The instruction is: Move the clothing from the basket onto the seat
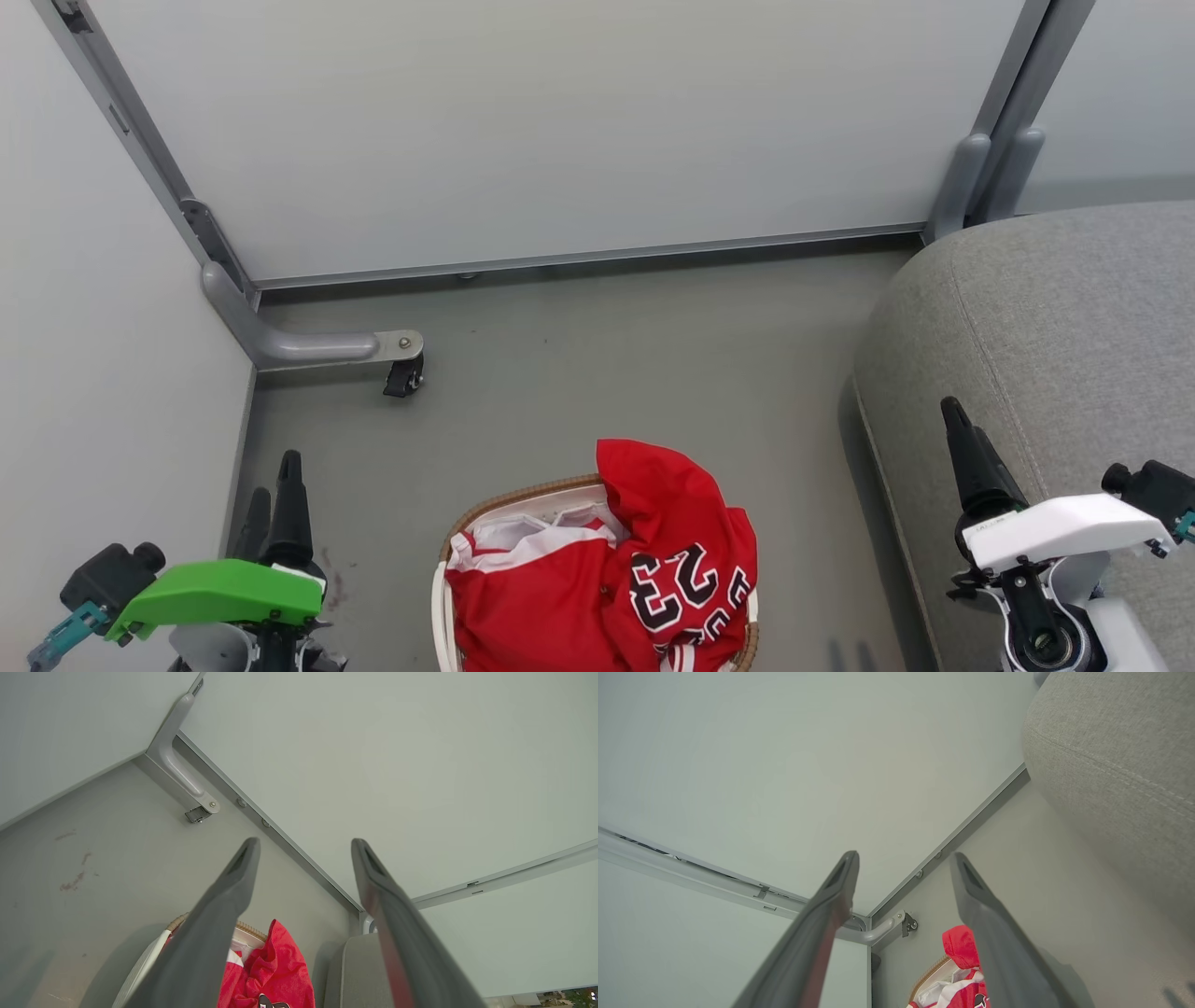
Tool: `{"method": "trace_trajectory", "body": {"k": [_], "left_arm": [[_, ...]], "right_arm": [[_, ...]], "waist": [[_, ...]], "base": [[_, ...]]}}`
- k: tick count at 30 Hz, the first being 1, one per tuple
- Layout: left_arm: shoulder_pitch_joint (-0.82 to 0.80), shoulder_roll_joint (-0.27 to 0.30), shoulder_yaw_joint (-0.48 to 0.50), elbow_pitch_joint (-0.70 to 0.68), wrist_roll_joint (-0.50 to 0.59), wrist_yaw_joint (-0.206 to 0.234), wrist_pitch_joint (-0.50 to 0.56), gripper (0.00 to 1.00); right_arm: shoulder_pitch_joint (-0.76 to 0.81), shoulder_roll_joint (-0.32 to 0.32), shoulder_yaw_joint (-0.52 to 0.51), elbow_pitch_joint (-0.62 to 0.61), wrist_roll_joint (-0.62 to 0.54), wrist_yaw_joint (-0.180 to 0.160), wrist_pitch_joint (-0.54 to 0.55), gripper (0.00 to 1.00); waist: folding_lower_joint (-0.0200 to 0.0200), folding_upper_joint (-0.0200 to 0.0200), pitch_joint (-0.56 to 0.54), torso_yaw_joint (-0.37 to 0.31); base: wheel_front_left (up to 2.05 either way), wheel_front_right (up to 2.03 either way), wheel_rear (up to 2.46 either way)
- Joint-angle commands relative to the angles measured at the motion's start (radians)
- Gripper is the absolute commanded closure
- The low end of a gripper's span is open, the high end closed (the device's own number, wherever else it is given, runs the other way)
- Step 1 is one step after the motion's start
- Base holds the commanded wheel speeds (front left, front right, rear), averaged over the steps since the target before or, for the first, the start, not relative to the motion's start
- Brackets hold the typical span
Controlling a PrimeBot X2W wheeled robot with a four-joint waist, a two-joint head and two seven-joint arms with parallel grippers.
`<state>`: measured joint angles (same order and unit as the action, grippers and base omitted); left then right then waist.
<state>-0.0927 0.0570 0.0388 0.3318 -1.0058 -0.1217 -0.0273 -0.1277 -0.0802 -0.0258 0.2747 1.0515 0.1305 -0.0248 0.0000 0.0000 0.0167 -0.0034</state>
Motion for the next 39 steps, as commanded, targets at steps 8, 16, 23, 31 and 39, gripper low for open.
{"method": "trace_trajectory", "body": {"k": [8, 16, 23, 31, 39], "left_arm": [[-0.056, 0.024, -0.040, 0.029, 0.158, 0.005, -0.036, 0.00], [-0.076, 0.032, -0.066, 0.059, 0.268, 0.022, -0.062, 0.00], [-0.067, 0.029, -0.087, 0.041, 0.356, 0.052, -0.083, 0.00], [-0.039, 0.035, -0.100, 0.043, 0.445, 0.079, -0.107, 0.00], [-0.018, 0.039, -0.104, 0.053, 0.521, 0.084, -0.127, 0.00]], "right_arm": [[-0.048, -0.030, 0.024, -0.011, -0.152, 0.000, -0.038, 0.00], [-0.069, -0.025, 0.026, -0.001, -0.281, 0.000, -0.064, 0.00], [-0.056, -0.016, 0.022, -0.008, -0.394, 0.000, -0.086, 0.00], [-0.031, -0.004, 0.027, -0.007, -0.488, 0.000, -0.109, 0.00], [-0.018, -0.003, 0.027, -0.007, -0.575, 0.000, -0.131, 0.00]], "waist": [[0.0000, 0.0000, 0.002, 0.002], [0.0000, 0.0000, 0.003, 0.002], [0.0000, 0.0000, 0.003, 0.003], [0.0000, 0.0000, 0.000, 0.000], [0.0000, 0.0000, -0.003, -0.001]], "base": [[0.00, 0.00, 0.00], [0.00, 0.00, 0.00], [0.00, 0.00, 0.00], [0.00, 0.00, 0.00], [0.00, 0.00, 0.00]]}}
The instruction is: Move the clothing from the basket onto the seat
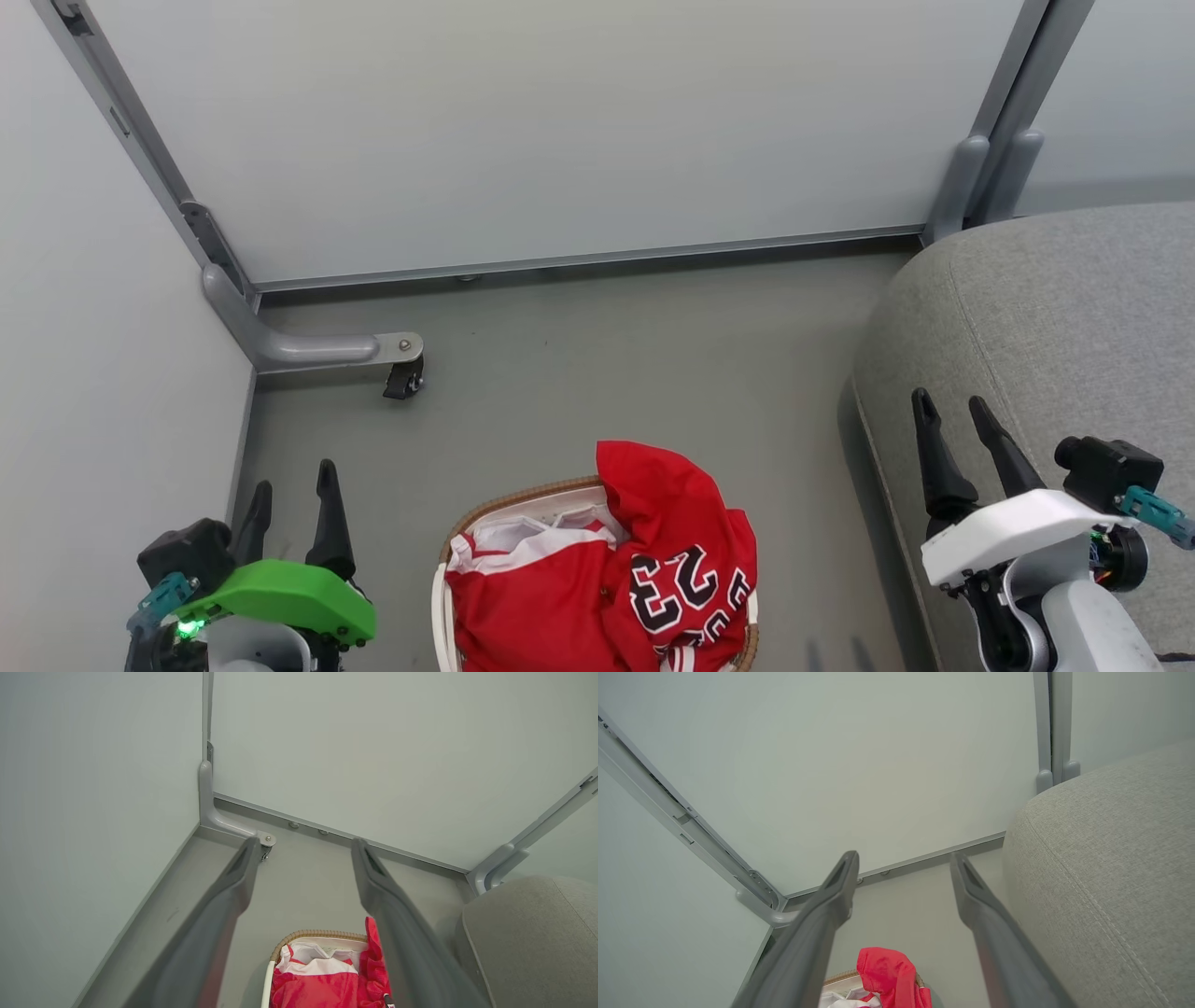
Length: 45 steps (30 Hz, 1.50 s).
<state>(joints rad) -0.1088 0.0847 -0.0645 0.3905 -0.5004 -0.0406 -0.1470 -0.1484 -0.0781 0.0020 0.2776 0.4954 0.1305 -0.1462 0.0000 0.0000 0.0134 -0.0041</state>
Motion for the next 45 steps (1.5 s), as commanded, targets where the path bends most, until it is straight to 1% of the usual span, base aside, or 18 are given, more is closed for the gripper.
{"method": "trace_trajectory", "body": {"k": [1, 11, 20, 26, 33, 36, 39, 45], "left_arm": [[-0.001, 0.012, -0.001, -0.005, 0.024, 0.004, -0.010, 0.00], [0.017, 0.011, -0.003, -0.002, 0.127, 0.009, -0.034, 0.00], [0.034, 0.000, 0.013, -0.022, 0.198, 0.008, -0.055, 0.00], [0.044, -0.008, 0.014, -0.031, 0.251, -0.012, -0.068, 0.00], [0.062, -0.019, 0.019, -0.044, 0.304, -0.018, -0.082, 0.00], [0.065, -0.023, 0.025, -0.047, 0.314, -0.023, -0.088, 0.00], [0.070, -0.027, 0.027, -0.061, 0.323, -0.041, -0.093, 0.00], [0.079, -0.033, 0.047, -0.058, 0.356, -0.055, -0.105, 0.00]], "right_arm": [[0.004, -0.006, -0.001, -0.011, -0.029, 0.000, -0.011, 0.00], [0.013, -0.002, 0.007, -0.013, -0.132, 0.000, -0.035, 0.00], [0.028, 0.002, 0.003, -0.001, -0.211, 0.000, -0.056, 0.00], [0.035, 0.006, 0.009, 0.010, -0.262, 0.000, -0.070, 0.00], [0.041, 0.010, 0.002, 0.012, -0.320, 0.000, -0.083, 0.00], [0.047, 0.012, -0.005, 0.010, -0.340, 0.000, -0.089, 0.00], [0.054, 0.016, -0.017, 0.008, -0.354, 0.000, -0.095, 0.00], [0.070, 0.022, -0.022, 0.004, -0.398, 0.000, -0.107, 0.00]], "waist": [[0.0000, 0.0000, -0.001, 0.000], [0.0000, 0.0000, 0.000, -0.001], [0.0000, 0.0000, -0.003, -0.003], [0.0000, 0.0000, -0.003, -0.004], [0.0000, 0.0000, -0.005, -0.004], [0.0000, 0.0000, -0.006, -0.003], [0.0000, 0.0000, -0.006, -0.003], [0.0000, 0.0000, -0.002, -0.007]], "base": [[0.00, 0.00, 0.00], [0.00, 0.00, 0.00], [0.00, 0.00, 0.00], [0.00, 0.00, 0.00], [0.00, 0.00, 0.00], [0.00, 0.00, 0.00], [0.00, 0.00, 0.00], [0.00, 0.00, 0.00]]}}
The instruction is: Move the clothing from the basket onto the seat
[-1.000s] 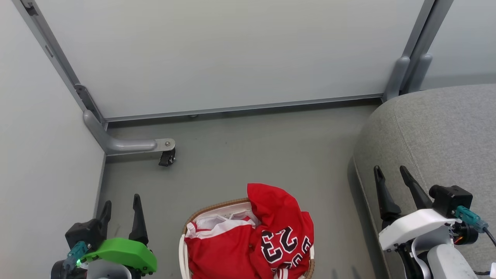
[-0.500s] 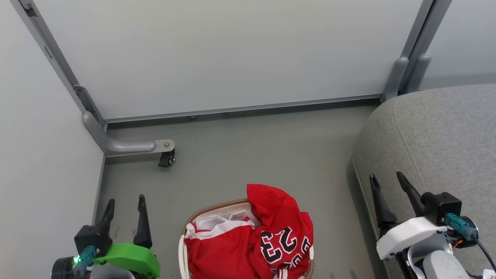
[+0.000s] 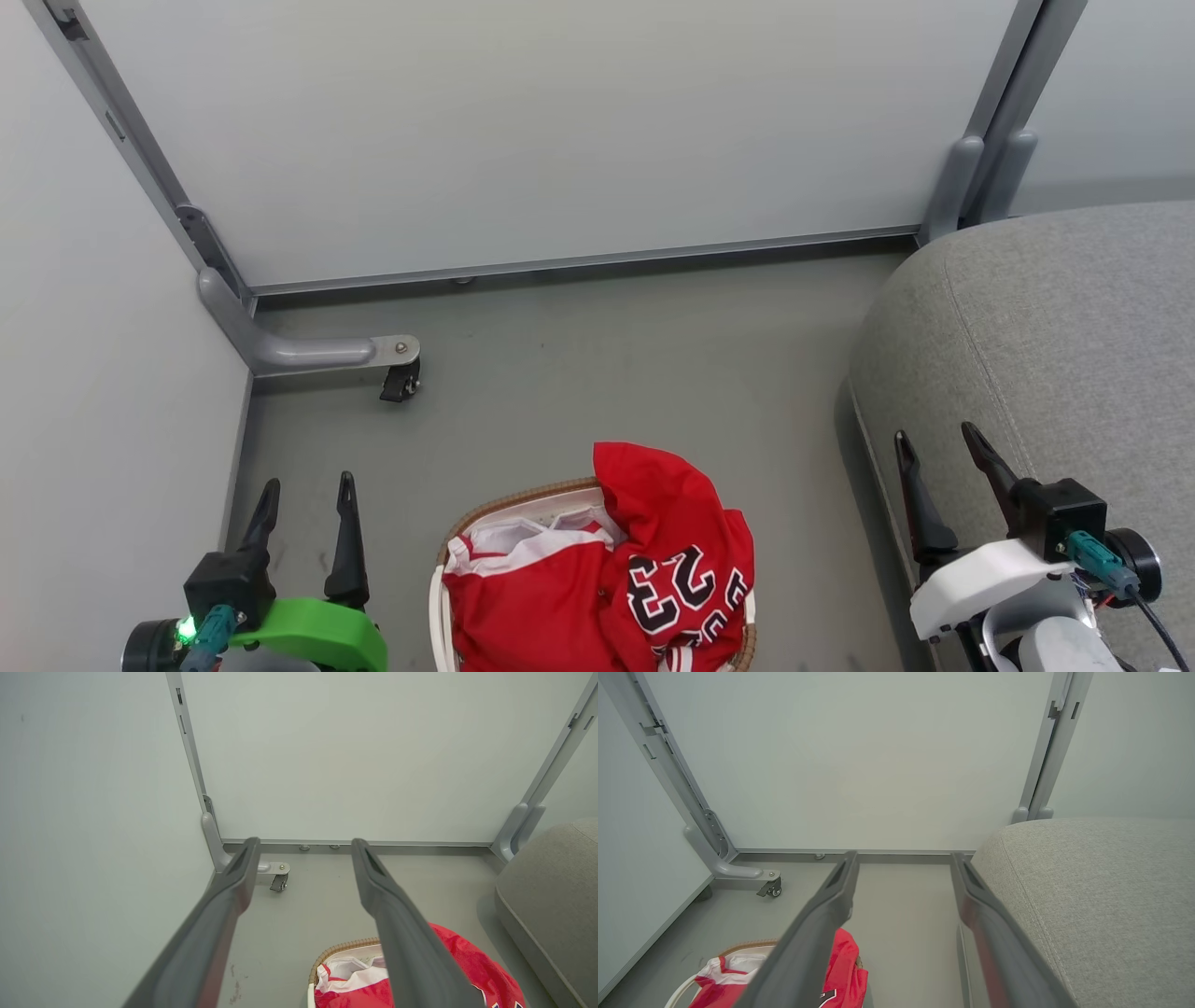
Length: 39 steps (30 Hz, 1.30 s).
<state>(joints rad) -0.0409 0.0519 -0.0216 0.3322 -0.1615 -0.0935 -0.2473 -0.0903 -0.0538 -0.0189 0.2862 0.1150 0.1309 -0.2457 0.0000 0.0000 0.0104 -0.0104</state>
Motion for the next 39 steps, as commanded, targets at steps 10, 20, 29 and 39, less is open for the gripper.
{"method": "trace_trajectory", "body": {"k": [10, 20, 29, 39], "left_arm": [[-0.036, 0.000, -0.026, 0.002, 0.020, -0.020, -0.018, 0.00], [-0.165, 0.000, -0.068, 0.021, 0.039, -0.034, -0.017, 0.00], [-0.279, 0.010, -0.119, 0.034, 0.060, -0.038, -0.017, 0.00], [-0.380, 0.068, -0.179, 0.056, 0.052, -0.038, -0.017, 0.00]], "right_arm": [[-0.042, 0.001, 0.001, -0.039, -0.065, 0.000, -0.021, 0.00], [-0.168, 0.001, 0.043, -0.105, -0.018, 0.000, -0.020, 0.00], [-0.279, 0.001, 0.082, -0.164, 0.019, 0.000, -0.020, 0.00], [-0.376, 0.002, 0.111, -0.210, 0.083, 0.000, -0.020, 0.00]], "waist": [[0.0000, 0.0000, 0.101, -0.018], [0.0000, 0.0000, 0.308, -0.064], [0.0000, 0.0000, 0.479, -0.116], [0.0000, 0.0000, 0.652, -0.178]], "base": [[0.00, 0.00, 0.00], [0.00, 0.00, 0.00], [0.00, 0.00, 0.00], [0.00, 0.00, 0.00]]}}
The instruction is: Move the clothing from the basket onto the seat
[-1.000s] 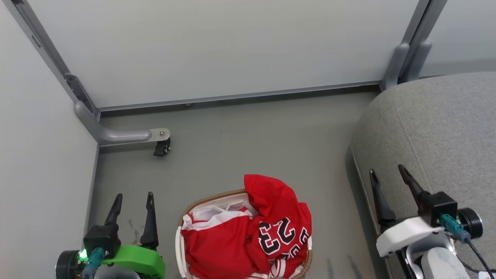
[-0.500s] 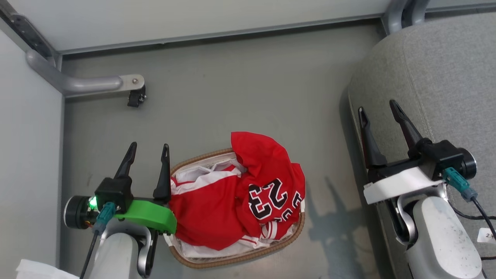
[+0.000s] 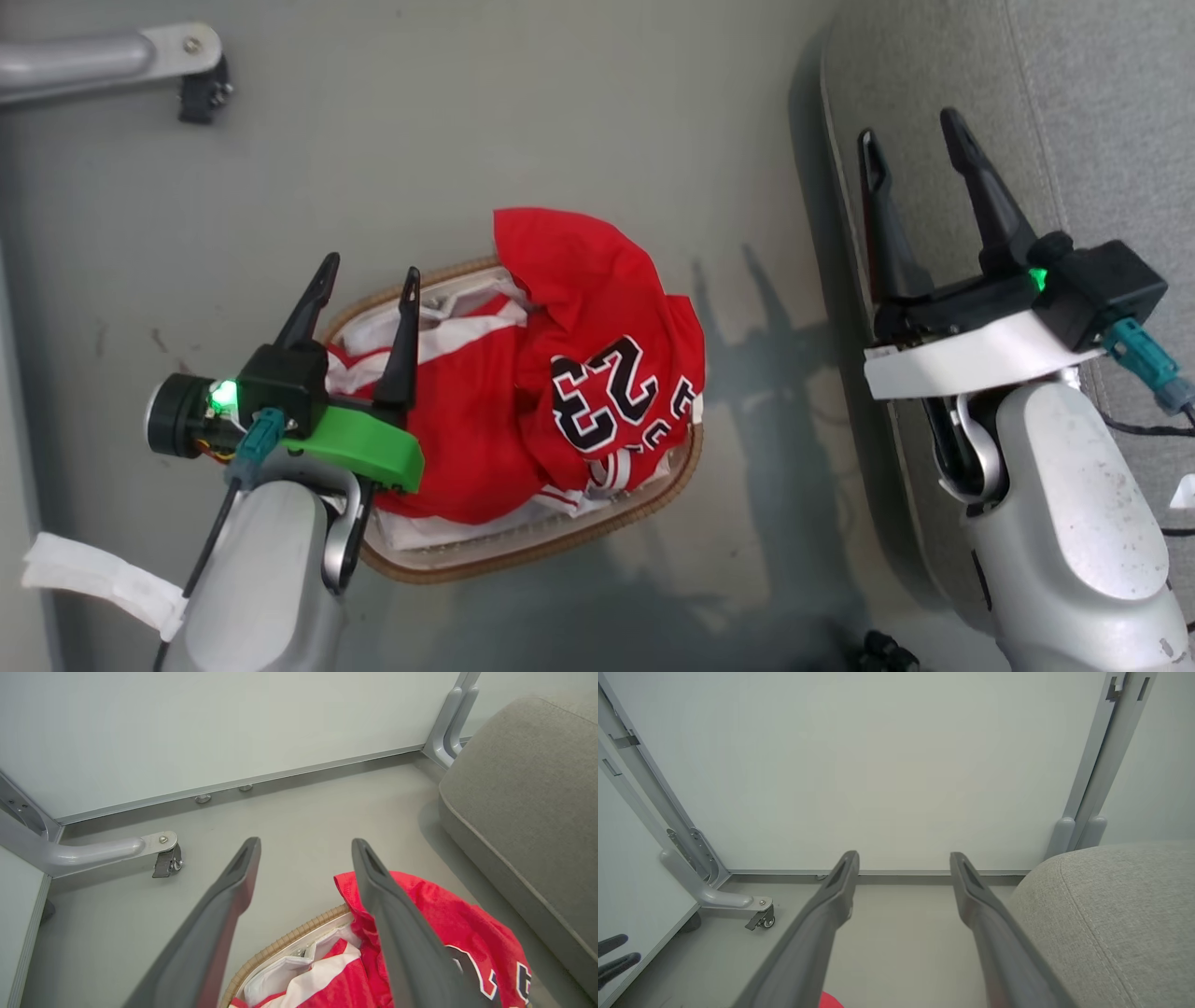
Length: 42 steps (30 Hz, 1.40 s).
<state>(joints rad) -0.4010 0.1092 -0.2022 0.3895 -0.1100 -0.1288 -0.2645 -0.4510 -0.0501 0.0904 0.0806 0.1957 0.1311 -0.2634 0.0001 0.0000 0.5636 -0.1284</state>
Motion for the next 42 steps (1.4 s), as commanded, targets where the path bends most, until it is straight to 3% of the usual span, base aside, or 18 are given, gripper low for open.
{"method": "trace_trajectory", "body": {"k": [1, 10, 22, 37, 42], "left_arm": [[-0.030, 0.018, -0.009, 0.005, 0.002, -0.003, 0.000, 0.00], [-0.114, 0.091, -0.098, 0.066, 0.005, -0.003, 0.000, 0.00], [-0.224, 0.158, -0.197, 0.275, 0.000, -0.003, 0.000, 0.00], [-0.328, 0.107, -0.269, 0.588, 0.039, -0.002, 0.000, 0.00], [-0.365, 0.098, -0.320, 0.698, 0.087, 0.018, 0.000, 0.00]], "right_arm": [[-0.022, -0.002, 0.003, -0.009, 0.010, -0.001, -0.002, 0.00], [-0.073, -0.002, 0.033, -0.047, 0.053, -0.001, -0.002, 0.00], [-0.086, -0.002, 0.066, -0.054, 0.089, -0.001, -0.002, 0.00], [-0.066, -0.002, 0.085, -0.044, 0.092, -0.001, -0.002, 0.00], [-0.059, -0.002, 0.088, -0.038, 0.096, -0.001, -0.002, 0.00]], "waist": [[-0.0001, 0.0000, 0.116, -0.067], [-0.0001, 0.0000, 0.243, -0.124], [-0.0001, 0.0000, 0.339, -0.170], [-0.0001, 0.0000, 0.374, -0.175], [-0.0001, 0.0000, 0.374, -0.175]], "base": [[0.00, 0.00, 0.00], [0.00, 0.00, 0.00], [0.00, 0.00, 0.00], [0.00, 0.00, 0.00], [0.00, 0.00, 0.00]]}}
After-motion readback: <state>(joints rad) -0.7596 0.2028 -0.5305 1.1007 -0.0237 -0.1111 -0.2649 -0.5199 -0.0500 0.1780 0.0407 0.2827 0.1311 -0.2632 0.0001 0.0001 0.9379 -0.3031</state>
